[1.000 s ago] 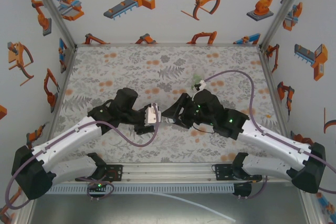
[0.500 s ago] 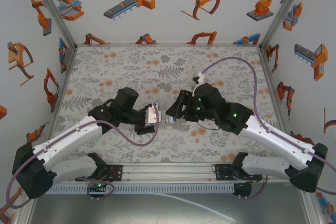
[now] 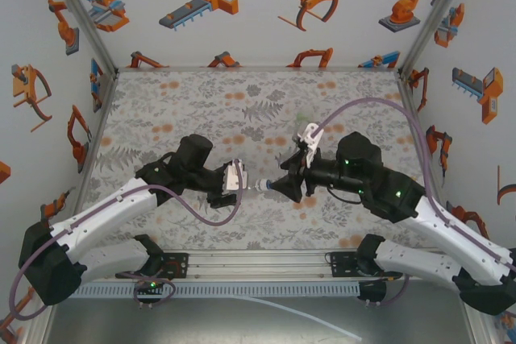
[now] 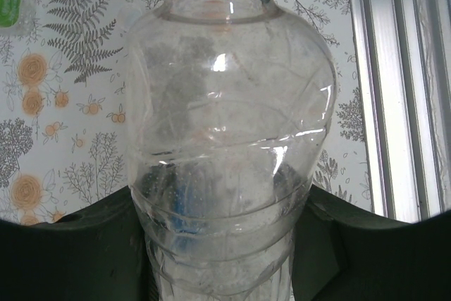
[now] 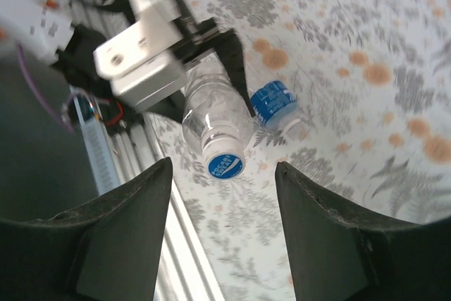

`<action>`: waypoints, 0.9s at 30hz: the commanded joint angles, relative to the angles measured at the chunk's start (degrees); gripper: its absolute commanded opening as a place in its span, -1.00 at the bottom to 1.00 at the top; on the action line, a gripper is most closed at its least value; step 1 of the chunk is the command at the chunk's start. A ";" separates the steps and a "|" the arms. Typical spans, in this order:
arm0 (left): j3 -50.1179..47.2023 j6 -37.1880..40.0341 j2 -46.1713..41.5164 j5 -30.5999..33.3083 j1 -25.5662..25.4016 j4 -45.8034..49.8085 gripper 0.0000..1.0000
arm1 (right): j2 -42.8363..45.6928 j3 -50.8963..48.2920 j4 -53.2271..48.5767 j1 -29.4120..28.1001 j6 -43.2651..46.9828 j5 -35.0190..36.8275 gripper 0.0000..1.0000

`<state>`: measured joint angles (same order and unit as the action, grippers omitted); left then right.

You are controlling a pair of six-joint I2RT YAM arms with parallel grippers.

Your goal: Screw on the bottle caps

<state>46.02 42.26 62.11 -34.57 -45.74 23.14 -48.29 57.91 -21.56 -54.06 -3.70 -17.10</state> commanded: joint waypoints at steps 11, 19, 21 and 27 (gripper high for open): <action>1.35 1.55 -0.56 -3.67 -0.23 0.42 -1.00 | -1.08 -8.34 11.15 -0.08 25.55 -11.57 0.09; 1.62 1.39 -0.26 -3.88 -0.28 0.73 -1.00 | -1.72 -9.92 12.99 -0.08 25.46 -12.25 -0.12; 1.68 1.38 -0.32 -3.84 -0.28 0.68 -1.00 | -1.98 -9.92 12.61 -0.12 25.33 -12.25 -0.17; 1.62 1.37 -0.32 -3.82 -0.24 0.68 -1.00 | -2.11 -9.92 12.32 -0.08 24.90 -12.15 -0.38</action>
<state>46.02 42.68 62.11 -36.07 -45.74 23.44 -50.48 48.31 -11.20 -54.06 21.08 -27.86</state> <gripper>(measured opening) 0.544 0.329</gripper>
